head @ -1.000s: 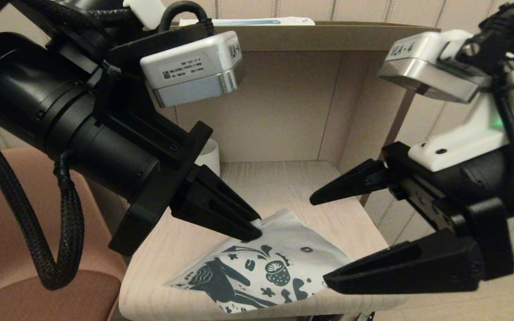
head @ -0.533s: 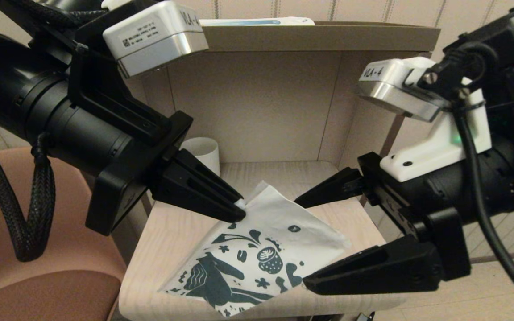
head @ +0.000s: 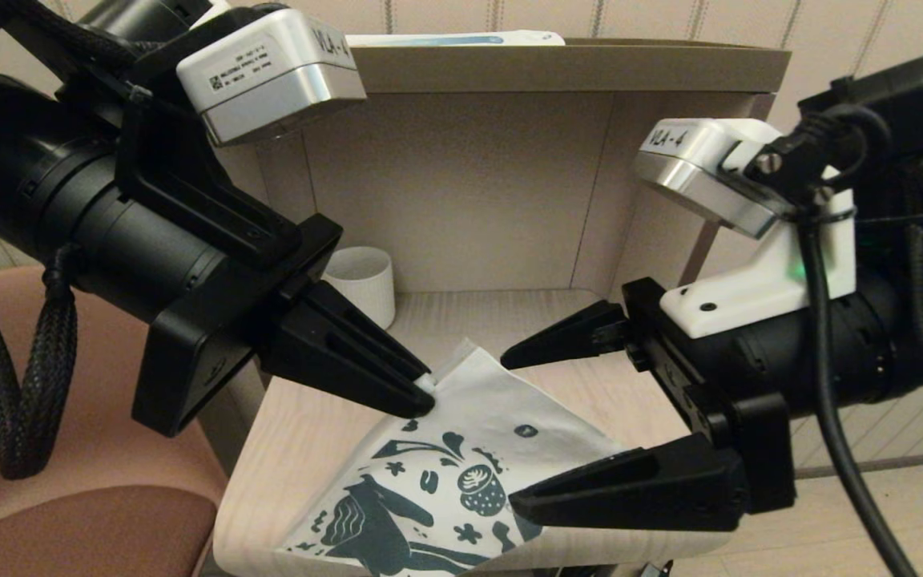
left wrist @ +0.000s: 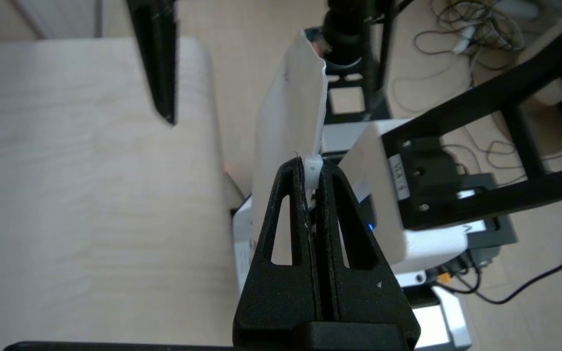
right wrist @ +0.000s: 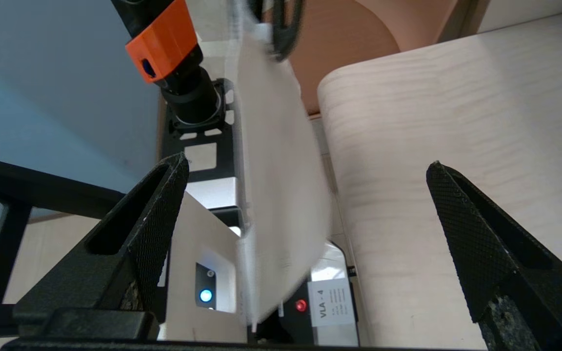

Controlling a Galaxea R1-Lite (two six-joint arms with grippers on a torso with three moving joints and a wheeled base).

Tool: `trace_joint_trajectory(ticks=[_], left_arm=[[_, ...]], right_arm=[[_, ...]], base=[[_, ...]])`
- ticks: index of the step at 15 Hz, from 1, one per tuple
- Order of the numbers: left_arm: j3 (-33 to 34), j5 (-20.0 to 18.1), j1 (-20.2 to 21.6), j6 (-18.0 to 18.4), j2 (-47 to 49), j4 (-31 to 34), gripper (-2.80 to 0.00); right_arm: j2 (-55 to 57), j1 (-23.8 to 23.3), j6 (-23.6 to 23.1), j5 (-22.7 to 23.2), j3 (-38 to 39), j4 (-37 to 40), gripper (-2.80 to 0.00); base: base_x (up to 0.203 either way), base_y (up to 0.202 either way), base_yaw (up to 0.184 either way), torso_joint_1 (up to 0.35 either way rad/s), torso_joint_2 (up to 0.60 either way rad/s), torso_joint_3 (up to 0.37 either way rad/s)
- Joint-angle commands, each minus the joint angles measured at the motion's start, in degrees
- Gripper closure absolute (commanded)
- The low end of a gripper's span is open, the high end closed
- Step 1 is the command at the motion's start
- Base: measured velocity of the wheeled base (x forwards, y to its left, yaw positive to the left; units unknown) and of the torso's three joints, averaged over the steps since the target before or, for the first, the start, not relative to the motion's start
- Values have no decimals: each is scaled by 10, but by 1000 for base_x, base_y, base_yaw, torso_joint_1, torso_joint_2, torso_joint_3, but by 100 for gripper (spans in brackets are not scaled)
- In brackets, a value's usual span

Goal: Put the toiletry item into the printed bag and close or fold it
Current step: Hand it to the other hand

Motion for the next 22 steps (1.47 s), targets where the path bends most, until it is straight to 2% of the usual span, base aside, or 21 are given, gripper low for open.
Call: trace_joint_trajectory(ticks=[1, 3, 7, 10, 11, 15, 22], left_arm=[[-3, -13, -6, 3, -1, 5, 0], [-4, -21, -7, 3, -4, 6, 0], [-5, -21, -6, -3, -7, 5, 0], [-5, -21, -6, -10, -8, 3, 0], [-5, -21, -6, -11, -11, 3, 0], [-5, -21, 1, -11, -20, 2, 0], [-5, -22, 2, -11, -26, 2, 0]], right_arm=[[-9, 9, 1, 3, 5, -1, -280], [-8, 21, 6, 3, 16, -24, -280], [-6, 45, 91, -4, 38, -129, -280], [7, 71, 139, -74, 38, -166, -280], [8, 72, 149, -80, 41, -173, -280], [5, 72, 142, -84, 81, -176, -280], [12, 72, 133, -83, 70, -177, -280]], base=[[0, 0, 0, 0, 0, 0], [0, 0, 0, 0, 0, 0], [0, 0, 0, 0, 0, 0], [0, 0, 0, 0, 0, 0], [0, 0, 0, 0, 0, 0], [0, 0, 0, 0, 0, 0], [0, 0, 0, 0, 0, 0]])
